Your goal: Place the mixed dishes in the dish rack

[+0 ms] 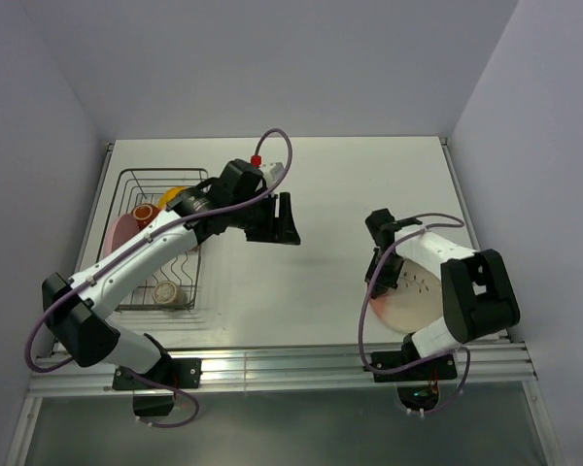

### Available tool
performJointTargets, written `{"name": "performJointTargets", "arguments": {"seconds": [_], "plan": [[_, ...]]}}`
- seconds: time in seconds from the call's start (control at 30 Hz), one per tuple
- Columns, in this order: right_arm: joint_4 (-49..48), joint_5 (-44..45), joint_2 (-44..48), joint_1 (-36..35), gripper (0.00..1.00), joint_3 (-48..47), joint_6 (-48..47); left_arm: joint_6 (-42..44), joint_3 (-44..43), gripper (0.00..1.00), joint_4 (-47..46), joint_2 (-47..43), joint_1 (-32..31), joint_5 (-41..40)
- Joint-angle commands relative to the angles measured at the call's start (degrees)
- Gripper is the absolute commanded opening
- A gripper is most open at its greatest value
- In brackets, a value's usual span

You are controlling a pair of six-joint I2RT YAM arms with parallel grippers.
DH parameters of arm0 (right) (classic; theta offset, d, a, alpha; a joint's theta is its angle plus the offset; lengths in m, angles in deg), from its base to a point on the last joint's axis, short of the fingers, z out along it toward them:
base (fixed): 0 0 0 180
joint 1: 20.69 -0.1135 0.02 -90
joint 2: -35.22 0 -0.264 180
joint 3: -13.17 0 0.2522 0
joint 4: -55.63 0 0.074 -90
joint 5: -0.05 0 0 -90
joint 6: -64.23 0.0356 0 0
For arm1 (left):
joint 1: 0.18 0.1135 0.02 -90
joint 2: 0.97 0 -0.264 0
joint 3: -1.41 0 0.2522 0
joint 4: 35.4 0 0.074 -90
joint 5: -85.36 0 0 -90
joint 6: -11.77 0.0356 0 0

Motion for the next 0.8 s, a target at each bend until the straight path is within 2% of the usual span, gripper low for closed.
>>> {"name": "performJointTargets", "arguments": {"seconds": [0.0, 0.13, 0.27, 0.47, 0.6, 0.77], "plan": [[-9.44, -2.12, -5.48, -4.2, 0.0, 0.18, 3.04, 0.28, 1.17, 0.65, -3.63, 1.74, -0.09, 4.86], [-10.85, -5.13, -8.21, -9.39, 0.0, -4.38, 5.49, 0.63, 1.88, 0.64, -2.41, 4.55, 0.09, 5.58], [-10.85, -6.79, -11.72, -14.92, 0.0, -9.57, 6.73, -1.29, 6.35, 0.64, -4.67, 2.63, 2.98, 7.51], [-13.05, -10.57, -15.94, -16.78, 0.0, -16.25, 6.03, -1.48, 10.41, 0.64, -5.83, -1.94, 7.9, 9.97], [-14.46, -14.0, -19.89, -16.78, 0.0, -20.38, 2.43, -0.16, 11.29, 0.64, -4.51, -2.82, 8.88, 10.33], [-13.94, -15.34, -18.68, -16.69, 0.0, -23.99, -2.23, 0.37, 12.87, 0.64, -5.04, -3.53, 9.67, 11.47]]}}
